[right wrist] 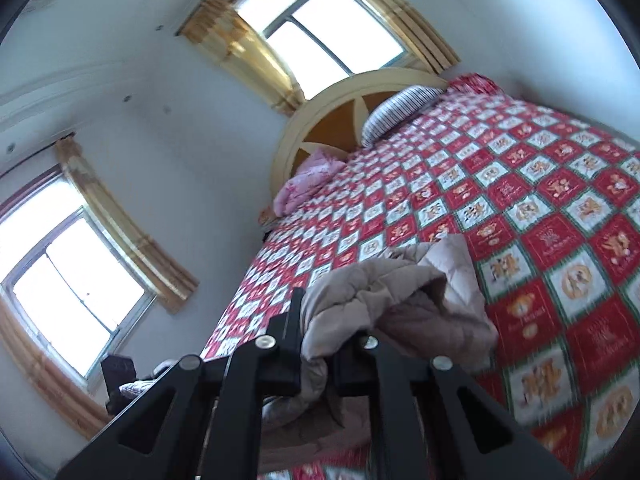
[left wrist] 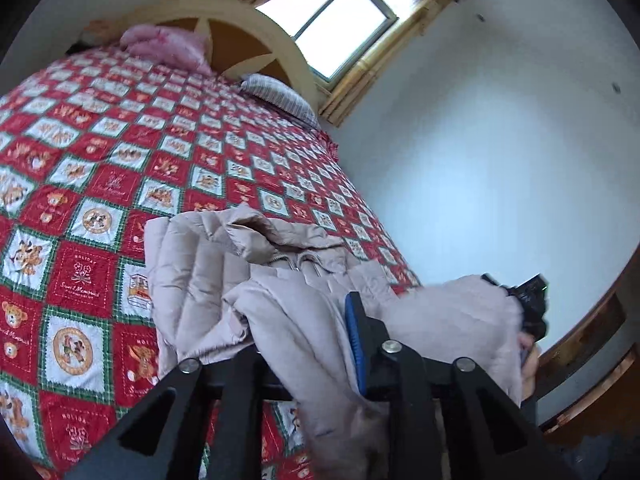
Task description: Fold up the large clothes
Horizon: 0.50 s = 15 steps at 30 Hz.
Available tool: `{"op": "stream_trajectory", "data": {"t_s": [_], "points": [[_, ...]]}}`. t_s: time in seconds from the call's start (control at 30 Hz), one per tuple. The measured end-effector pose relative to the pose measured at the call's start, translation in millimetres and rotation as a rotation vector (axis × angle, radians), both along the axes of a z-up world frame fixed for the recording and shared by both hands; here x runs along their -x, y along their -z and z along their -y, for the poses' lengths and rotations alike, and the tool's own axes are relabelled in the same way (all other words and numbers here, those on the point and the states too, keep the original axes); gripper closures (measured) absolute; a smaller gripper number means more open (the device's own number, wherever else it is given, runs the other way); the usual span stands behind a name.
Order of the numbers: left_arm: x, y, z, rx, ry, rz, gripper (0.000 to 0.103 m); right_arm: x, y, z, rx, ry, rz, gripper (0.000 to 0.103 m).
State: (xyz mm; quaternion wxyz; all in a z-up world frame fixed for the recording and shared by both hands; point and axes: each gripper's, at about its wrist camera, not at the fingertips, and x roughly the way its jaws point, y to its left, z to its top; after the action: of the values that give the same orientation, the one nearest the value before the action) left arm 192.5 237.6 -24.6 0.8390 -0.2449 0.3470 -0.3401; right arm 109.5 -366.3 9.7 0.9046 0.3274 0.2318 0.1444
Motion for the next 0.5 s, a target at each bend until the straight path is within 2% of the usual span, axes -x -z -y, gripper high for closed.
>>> {"op": "stream_trajectory", "data": {"t_s": [0.1, 0.17, 0.2, 0.23, 0.3, 0.33, 0.37, 0.5], "points": [[-3, -6, -22, 0.034, 0.006, 0.007, 0.078, -32, 9, 13, -0.029, 0.029, -0.049, 0.091], [0, -10, -31, 0.013, -0.013, 0.035, 0.076, -47, 14, 20, -0.036, 0.048, -0.077, 0.091], [4, -15, -35, -0.038, -0.063, 0.068, 0.067, -54, 17, 24, -0.047, 0.039, -0.099, 0.091], [7, -21, -39, -0.099, -0.13, 0.111, 0.046, -60, 19, 25, -0.047, 0.039, -0.109, 0.091], [11, -31, -49, -0.129, -0.226, 0.17, 0.022, -72, 18, 21, -0.024, 0.043, -0.122, 0.091], [15, -37, -57, -0.11, -0.292, 0.206, 0.021, -80, 18, 19, -0.017, 0.043, -0.131, 0.091], [16, -39, -57, -0.106, -0.31, 0.226, 0.021, -91, 20, 17, -0.005, 0.049, -0.143, 0.091], [24, -47, -11, -0.213, -0.321, 0.346, 0.021, -131, 32, 13, 0.012, 0.084, -0.2, 0.091]]}}
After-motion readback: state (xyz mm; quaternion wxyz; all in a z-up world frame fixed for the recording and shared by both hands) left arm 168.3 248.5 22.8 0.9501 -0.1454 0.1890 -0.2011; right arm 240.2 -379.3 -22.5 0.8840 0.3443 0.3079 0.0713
